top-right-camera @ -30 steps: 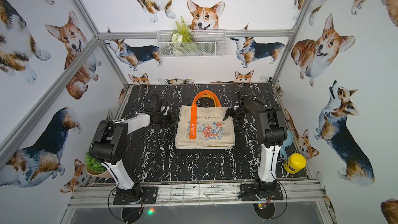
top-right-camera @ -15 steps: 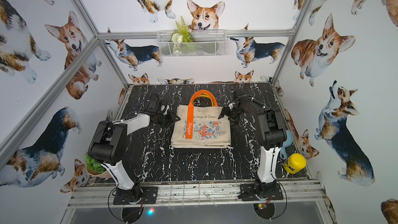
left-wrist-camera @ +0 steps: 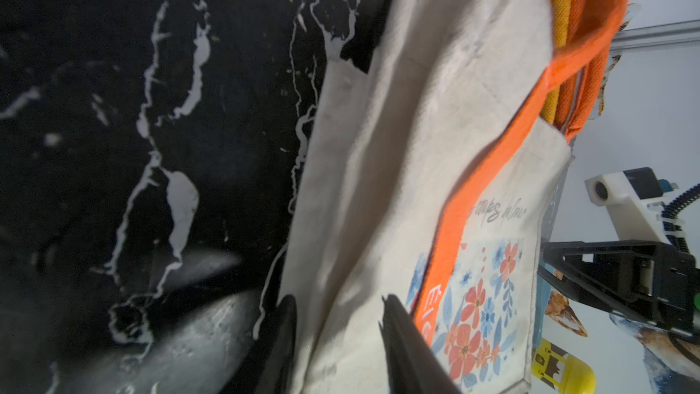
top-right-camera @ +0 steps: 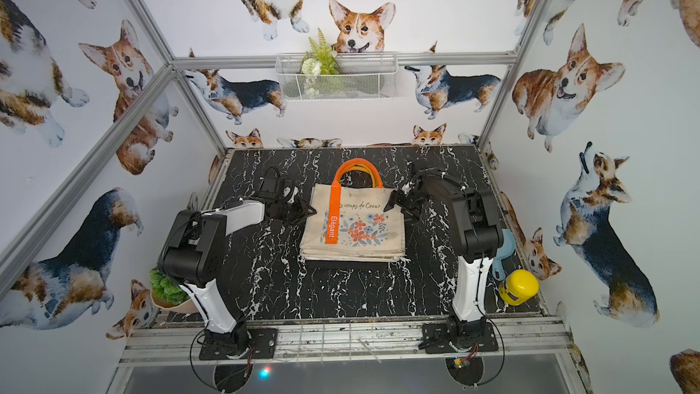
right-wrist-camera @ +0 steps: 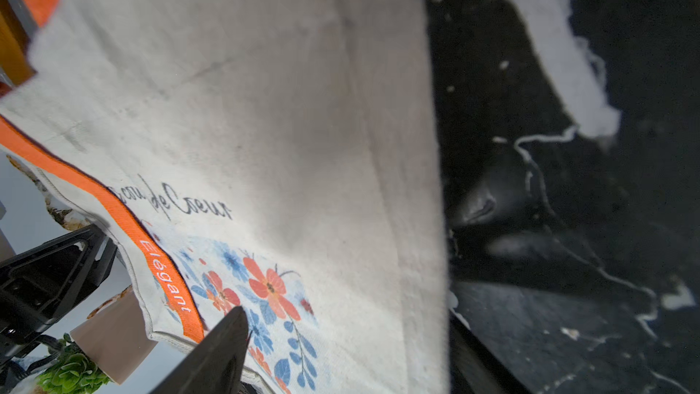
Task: Put away the canvas bag
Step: Adjust the canvas bag at the center of the board.
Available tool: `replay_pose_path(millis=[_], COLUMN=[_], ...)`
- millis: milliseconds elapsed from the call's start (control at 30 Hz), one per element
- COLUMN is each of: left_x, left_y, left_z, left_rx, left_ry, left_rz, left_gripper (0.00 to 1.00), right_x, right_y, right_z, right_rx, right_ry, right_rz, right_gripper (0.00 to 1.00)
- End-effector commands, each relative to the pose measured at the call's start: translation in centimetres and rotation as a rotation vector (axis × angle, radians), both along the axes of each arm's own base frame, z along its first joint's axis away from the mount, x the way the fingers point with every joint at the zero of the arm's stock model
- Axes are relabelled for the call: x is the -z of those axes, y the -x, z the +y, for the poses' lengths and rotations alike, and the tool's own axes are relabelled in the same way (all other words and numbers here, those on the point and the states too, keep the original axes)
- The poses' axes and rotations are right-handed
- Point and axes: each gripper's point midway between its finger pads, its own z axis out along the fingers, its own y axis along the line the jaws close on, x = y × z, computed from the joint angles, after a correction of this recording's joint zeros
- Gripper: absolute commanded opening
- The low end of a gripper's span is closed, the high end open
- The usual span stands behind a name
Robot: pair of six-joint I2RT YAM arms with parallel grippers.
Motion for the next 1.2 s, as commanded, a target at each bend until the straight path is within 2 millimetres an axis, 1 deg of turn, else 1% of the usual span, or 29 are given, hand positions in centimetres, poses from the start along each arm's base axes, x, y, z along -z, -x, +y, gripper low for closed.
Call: replay_pose_path(millis=[0, 67, 100, 200, 300, 367, 467, 500, 600, 767, 900, 967, 1000, 1033, 1100, 1133, 1167], left_x=[-1.5, -1.9, -2.1, -2.7, -3.4, -4.0, -4.9, -5.2, -6.0, -7.3, -7.9, -7.9, -7.9, -7.8, -7.4, -7.1, -6.9], left_y=[-0.5, -0.6, -0.6, -0.6, -0.7, -0.7, -0.8, -0.8, -0.8, -0.9, -0.9, -0.8, -0.8, -0.7, -0.4, -0.3, -0.2], left_z=[-0.7, -0.8, -0.9, -1.0, -1.1, -1.1, -1.1, -1.1, -1.0, -0.3, 0.3, 0.4, 0.4, 0.5, 0.6, 0.6, 0.6], left_rx=[0.016, 0.027, 0.031, 0.039, 0.041, 0.042, 0.044, 0.045, 0.044, 0.032, 0.024, 0.026, 0.026, 0.028, 0.030, 0.030, 0.032], left_ry=[0.043, 0.047, 0.049, 0.052, 0.058, 0.061, 0.064, 0.065, 0.066, 0.069, 0.077, 0.079, 0.079, 0.077, 0.076, 0.074, 0.075], left_rz=[-0.046, -0.053, -0.055, -0.061, -0.072, -0.082, -0.094, -0.097, -0.110, -0.130, -0.138, -0.137, -0.134, -0.131, -0.123, -0.117, -0.112], left_gripper=[0.20, 0.05, 0.00, 0.00, 0.00, 0.00, 0.00, 0.00, 0.00, 0.00, 0.00, 0.00, 0.02, 0.11, 0.19, 0.21, 0.22], right_x=[-0.3, -0.3, -0.4, -0.8, -1.8, -2.6, -3.2, -3.4, -3.9, -4.6, -4.9, -5.1, -5.1, -5.1, -5.2, -5.1, -5.1], right_y=[0.2, 0.2, 0.3, 0.3, 0.1, 0.0, 0.0, -0.1, -0.1, -0.2, -0.2, -0.2, -0.3, -0.4, -0.4, -0.5, -0.5], right_z=[0.6, 0.6, 0.7, 0.7, 0.7, 0.7, 0.7, 0.7, 0.8, 1.1, 1.4, 1.6, 1.7, 1.8, 1.9, 1.9, 2.0], right_rx=[-0.008, -0.006, -0.006, -0.002, 0.005, 0.007, 0.010, 0.011, 0.016, 0.020, 0.020, 0.019, 0.022, 0.023, 0.025, 0.026, 0.025], right_ry=[-0.032, -0.034, -0.036, -0.043, -0.046, -0.045, -0.050, -0.050, -0.058, -0.072, -0.078, -0.085, -0.090, -0.093, -0.096, -0.096, -0.096], right_rz=[0.008, 0.009, 0.009, 0.003, -0.016, -0.029, -0.034, -0.037, -0.042, -0.050, -0.055, -0.053, -0.052, -0.052, -0.052, -0.050, -0.049], right_gripper=[0.77, 0.75, 0.74, 0.70, 0.60, 0.47, 0.35, 0.33, 0.32, 0.28, 0.27, 0.22, 0.20, 0.20, 0.20, 0.20, 0.20])
